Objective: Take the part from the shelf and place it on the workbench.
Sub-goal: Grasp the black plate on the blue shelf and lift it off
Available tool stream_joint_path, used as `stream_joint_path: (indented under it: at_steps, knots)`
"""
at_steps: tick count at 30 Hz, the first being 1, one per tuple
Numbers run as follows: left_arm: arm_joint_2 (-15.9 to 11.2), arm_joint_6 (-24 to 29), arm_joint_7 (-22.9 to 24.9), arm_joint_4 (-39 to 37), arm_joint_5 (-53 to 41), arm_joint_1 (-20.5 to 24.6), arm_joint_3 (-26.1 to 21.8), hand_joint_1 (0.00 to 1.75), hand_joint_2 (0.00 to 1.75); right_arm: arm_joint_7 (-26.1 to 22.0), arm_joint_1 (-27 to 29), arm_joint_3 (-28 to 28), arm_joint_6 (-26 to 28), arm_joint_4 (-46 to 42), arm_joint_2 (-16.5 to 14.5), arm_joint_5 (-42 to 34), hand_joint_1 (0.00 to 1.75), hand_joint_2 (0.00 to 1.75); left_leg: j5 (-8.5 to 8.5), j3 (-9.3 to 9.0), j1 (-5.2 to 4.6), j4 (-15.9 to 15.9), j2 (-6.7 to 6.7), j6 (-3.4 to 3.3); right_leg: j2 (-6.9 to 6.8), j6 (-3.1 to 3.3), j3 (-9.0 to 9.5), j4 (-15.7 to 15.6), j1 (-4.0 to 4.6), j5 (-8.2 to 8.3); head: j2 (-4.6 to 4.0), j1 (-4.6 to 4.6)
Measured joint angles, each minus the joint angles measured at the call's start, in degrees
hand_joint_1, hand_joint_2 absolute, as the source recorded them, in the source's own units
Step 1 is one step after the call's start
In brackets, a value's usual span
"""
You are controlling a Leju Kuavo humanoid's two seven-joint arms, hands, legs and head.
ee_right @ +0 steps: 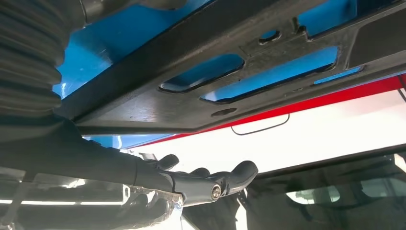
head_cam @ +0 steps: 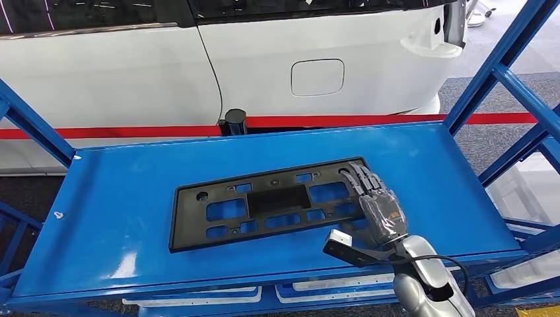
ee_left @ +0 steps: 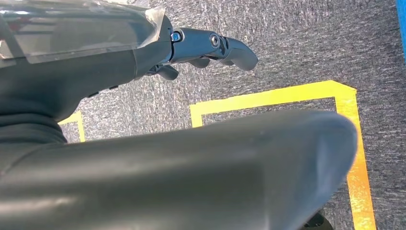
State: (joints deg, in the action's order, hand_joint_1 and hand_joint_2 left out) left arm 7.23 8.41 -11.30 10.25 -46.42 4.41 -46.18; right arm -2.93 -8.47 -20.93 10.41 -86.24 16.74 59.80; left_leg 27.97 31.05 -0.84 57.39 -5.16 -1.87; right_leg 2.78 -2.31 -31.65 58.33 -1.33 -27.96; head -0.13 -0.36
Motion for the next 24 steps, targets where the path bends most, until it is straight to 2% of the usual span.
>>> stream_joint_path:
  at_steps: [1, 2, 5, 10, 14, 18, 22, 24]
  knots:
    - [0.00, 0.01, 0.00, 0.00, 0.00, 0.01, 0.00, 0.00, 0.00, -0.10, -0.08, -0.04, -0.07, 0.21, -0.06, -0.04, 1.41, 1.75, 0.00, 0.00, 0.00, 0.00, 0.00, 0.00, 0.00, 0.00, 0.00, 0.00, 0.00, 0.00, 0.00, 0.00]
    - [0.00, 0.01, 0.00, 0.00, 0.00, 0.02, 0.01, 0.00, 0.00, -0.24, -0.15, -0.09, -0.16, 0.44, -0.12, -0.10, 1.50, 1.75, 0.00, 0.01, 0.00, 0.00, 0.00, 0.00, 0.00, 0.00, 0.00, 0.00, 0.00, 0.00, 0.00, 0.00]
    - [0.00, 0.02, -0.03, 0.00, 0.00, 0.07, 0.03, 0.00, 0.00, -0.71, -0.57, -0.31, -0.47, 1.39, -0.36, -0.31, 1.61, 1.75, 0.00, 0.01, 0.00, 0.00, 0.00, 0.00, 0.00, 0.00, 0.00, 0.00, 0.00, 0.00, 0.00, -0.01]
    - [0.00, 0.02, -0.36, 0.00, 0.01, 0.13, 0.04, 0.00, 0.00, -1.18, -1.92, -0.58, -0.62, 2.49, -0.88, -0.44, 1.69, 1.75, 0.00, -0.01, 0.00, 0.00, -0.01, 0.00, 0.00, 0.00, 0.00, 0.00, 0.00, 0.00, 0.00, 0.01]
    - [-0.01, 0.02, -1.40, 0.00, 0.02, 0.13, 0.22, 0.00, 1.75, -1.29, -2.71, -0.76, -0.26, 2.91, -1.22, -0.44, 1.68, 1.75, 0.00, -0.04, 0.00, 0.00, -0.01, 0.00, -0.01, 0.00, 0.03, 0.00, 0.01, 0.00, 0.00, -0.01]
    - [-0.01, 0.02, -2.24, 0.00, -0.17, 0.13, 0.77, 0.00, 1.75, -1.62, -3.03, -0.88, 0.28, 3.33, -1.52, -0.38, 1.69, 1.75, 0.00, -0.08, 0.00, 0.00, -0.01, 0.00, -0.02, 0.00, 0.08, 0.00, 0.01, 0.00, 0.00, -0.01]
    - [-0.02, -0.14, -2.51, 0.00, -0.31, 0.12, 1.04, 0.00, 0.00, -1.81, -3.20, -0.92, 0.60, 3.40, -1.61, -0.23, 1.71, 1.75, 0.00, -0.12, 0.00, 0.00, -0.02, 0.00, -0.02, 0.00, 0.13, 0.00, 0.01, -0.01, 0.00, 0.00]
    - [-0.03, -0.30, -2.74, 0.00, -0.35, 0.12, 1.16, 0.00, 0.00, -2.00, -3.29, -0.95, 0.81, 3.47, -1.63, -0.16, 1.73, 1.75, 0.00, -0.14, 0.00, 0.00, -0.02, 0.00, -0.02, 0.00, 0.15, 0.00, 0.01, 0.00, 0.00, 0.00]
